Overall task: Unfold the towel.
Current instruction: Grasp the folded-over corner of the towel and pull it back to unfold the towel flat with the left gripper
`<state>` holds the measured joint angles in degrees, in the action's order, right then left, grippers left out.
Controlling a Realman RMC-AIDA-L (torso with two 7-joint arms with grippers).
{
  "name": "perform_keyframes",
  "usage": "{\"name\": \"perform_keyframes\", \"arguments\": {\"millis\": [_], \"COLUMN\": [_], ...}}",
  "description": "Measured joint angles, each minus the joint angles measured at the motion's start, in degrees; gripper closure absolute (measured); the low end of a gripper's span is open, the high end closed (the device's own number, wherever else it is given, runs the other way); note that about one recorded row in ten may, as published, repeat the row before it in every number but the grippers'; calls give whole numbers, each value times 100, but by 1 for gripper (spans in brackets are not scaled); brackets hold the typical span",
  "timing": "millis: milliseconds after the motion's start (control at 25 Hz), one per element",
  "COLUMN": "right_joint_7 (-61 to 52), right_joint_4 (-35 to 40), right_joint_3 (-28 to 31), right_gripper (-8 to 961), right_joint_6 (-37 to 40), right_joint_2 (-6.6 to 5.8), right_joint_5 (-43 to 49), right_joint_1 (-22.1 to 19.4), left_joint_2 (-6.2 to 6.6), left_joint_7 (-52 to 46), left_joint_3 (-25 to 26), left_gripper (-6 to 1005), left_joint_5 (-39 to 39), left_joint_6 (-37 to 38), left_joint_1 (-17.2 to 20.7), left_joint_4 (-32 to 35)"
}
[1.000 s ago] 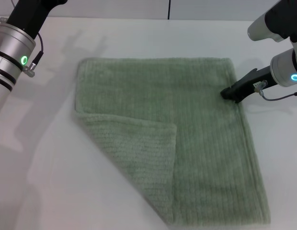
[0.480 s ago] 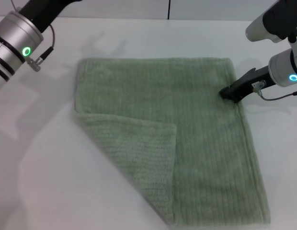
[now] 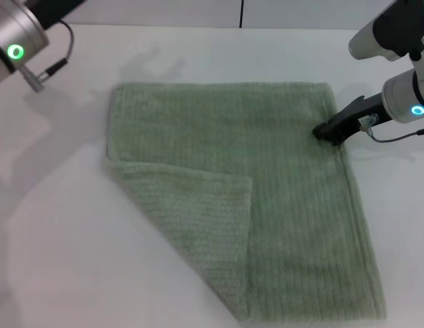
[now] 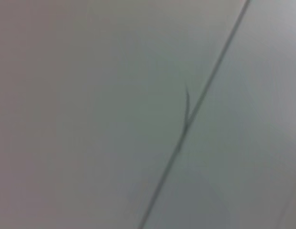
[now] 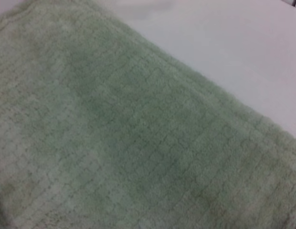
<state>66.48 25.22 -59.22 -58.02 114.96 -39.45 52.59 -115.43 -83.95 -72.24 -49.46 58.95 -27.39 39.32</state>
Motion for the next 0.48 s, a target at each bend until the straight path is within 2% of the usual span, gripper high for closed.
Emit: {"name": "perform_keyframes", "arguments": {"millis": [40,120,200,240,480], "right_joint_7": [0,18,33,33,46], "right_joint_4": [0,0,0,0,0], "right_joint_3": [0,-2,-6,-6,-12], "right_gripper": [942,942,942,941,941], "right_joint_6": [0,2,32,32,62], "right_joint_2": [0,1,10,10,17], "right_joint_5": [0,0,0,0,25], "right_joint_1": [0,11,49,49,84], "left_joint_2": [0,-123,-319,-319,-353], "left_joint_7": [0,223,1220,1220,2612], "left_joint_3": [0,226,449,449,202], "left_gripper": [328,330,332,333,340], "left_joint_5": [0,-23,131,131,889], "left_joint_6": [0,15,12,12,-411], "left_joint_1": [0,116,284,284,274], "left_joint_4": [0,120,266,266,166]}}
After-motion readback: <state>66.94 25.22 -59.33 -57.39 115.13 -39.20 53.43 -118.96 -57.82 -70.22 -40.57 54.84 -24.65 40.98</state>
